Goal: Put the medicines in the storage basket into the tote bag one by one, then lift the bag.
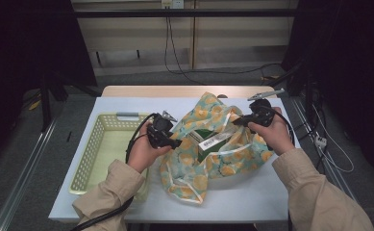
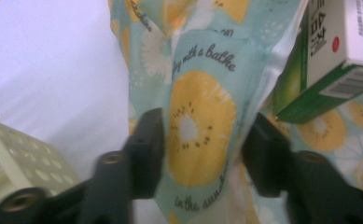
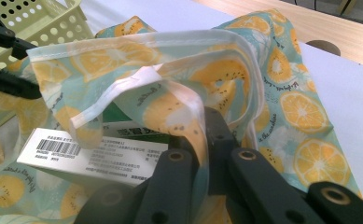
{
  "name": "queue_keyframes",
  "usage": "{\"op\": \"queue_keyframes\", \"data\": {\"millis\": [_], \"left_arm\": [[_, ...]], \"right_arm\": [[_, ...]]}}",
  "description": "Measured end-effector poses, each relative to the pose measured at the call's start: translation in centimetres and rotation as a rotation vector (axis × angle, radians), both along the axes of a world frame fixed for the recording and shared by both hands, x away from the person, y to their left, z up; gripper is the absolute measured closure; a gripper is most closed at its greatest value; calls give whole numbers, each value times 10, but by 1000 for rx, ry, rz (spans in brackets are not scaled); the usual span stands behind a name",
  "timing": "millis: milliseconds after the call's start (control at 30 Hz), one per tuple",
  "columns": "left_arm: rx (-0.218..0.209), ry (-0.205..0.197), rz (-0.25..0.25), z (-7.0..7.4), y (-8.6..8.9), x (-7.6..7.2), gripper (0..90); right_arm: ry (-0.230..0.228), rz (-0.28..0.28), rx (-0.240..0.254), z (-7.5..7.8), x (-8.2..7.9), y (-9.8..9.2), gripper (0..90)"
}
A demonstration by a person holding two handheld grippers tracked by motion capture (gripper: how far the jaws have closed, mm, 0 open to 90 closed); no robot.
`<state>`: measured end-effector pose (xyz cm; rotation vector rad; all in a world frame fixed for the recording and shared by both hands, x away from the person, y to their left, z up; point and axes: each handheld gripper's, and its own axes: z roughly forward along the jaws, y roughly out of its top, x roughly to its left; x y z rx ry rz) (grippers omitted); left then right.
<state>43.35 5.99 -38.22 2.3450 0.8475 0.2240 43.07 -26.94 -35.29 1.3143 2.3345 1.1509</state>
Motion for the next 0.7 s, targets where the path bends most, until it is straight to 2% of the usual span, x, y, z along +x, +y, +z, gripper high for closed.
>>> {"op": "queue_keyframes", "data": {"millis": [33, 67, 100, 167, 200, 233, 267, 300, 400, 467, 700], "left_arm": [[-2, 1, -2, 0, 0, 1, 651], [-1, -2, 22, 1, 0, 1, 731], [-29, 33, -9, 2, 2, 3, 796], [-49, 32, 8, 4, 2, 3, 890], [-51, 35, 5, 7, 3, 4, 896], [-68, 47, 15, 11, 3, 5, 899], [-68, 48, 32, 15, 4, 5, 900], [-99, 77, 21, 20, 6, 7, 900], [-131, 74, 48, 38, 9, 10, 900], [-165, 86, 55, 49, 11, 12, 900], [-170, 56, 55, 85, 4, 17, 900]], "right_arm": [[-1, 0, -1, 0, 0, 0, 890], [-1, 1, 1, 0, 0, 0, 890], [-2, 1, 5, 0, 0, 0, 890], [-4, 2, 7, 0, 0, 0, 890], [-4, 1, 6, 0, -1, 0, 890], [-5, 2, 7, 1, -1, 1, 890], [-7, 3, 7, 1, -1, 1, 891], [-9, 4, 8, 2, -2, 1, 891], [-24, 8, 17, 8, -2, 2, 892], [-32, 7, 15, 14, -2, 2, 892], [-80, 9, 30, 34, -2, 2, 895]]}}
